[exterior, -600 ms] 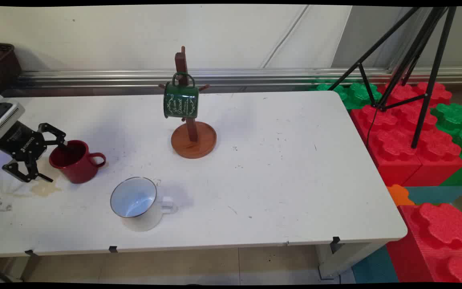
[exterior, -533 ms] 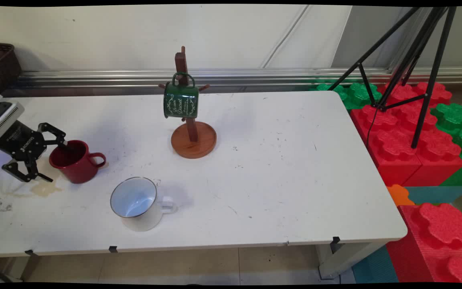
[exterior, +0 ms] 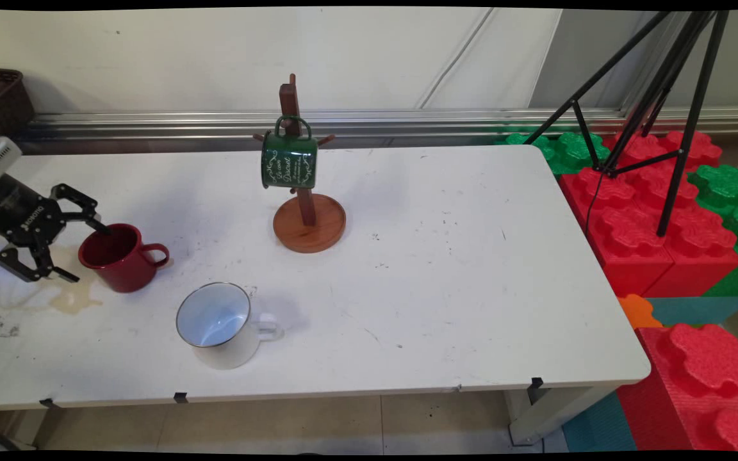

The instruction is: Pick up the green mug from the rack

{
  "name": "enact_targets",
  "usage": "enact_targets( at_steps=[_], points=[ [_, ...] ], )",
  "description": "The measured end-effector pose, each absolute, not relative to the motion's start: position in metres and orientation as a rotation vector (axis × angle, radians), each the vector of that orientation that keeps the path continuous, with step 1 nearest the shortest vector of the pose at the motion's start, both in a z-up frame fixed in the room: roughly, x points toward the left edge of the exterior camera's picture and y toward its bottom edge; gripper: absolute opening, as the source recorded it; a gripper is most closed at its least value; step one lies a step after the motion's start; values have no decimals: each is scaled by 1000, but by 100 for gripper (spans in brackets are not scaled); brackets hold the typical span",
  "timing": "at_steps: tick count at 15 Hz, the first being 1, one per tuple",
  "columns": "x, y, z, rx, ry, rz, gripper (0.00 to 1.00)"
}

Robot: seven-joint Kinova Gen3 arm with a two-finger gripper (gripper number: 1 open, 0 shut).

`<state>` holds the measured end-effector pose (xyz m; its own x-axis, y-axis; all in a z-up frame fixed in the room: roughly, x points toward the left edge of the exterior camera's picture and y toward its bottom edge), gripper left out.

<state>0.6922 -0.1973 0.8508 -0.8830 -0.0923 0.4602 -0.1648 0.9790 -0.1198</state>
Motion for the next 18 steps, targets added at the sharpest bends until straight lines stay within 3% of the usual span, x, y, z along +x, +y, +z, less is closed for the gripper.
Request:
enact_targets(
  at_steps=[18],
  points=[
    [713, -187, 891, 447, -2274, 135, 100]
  ],
)
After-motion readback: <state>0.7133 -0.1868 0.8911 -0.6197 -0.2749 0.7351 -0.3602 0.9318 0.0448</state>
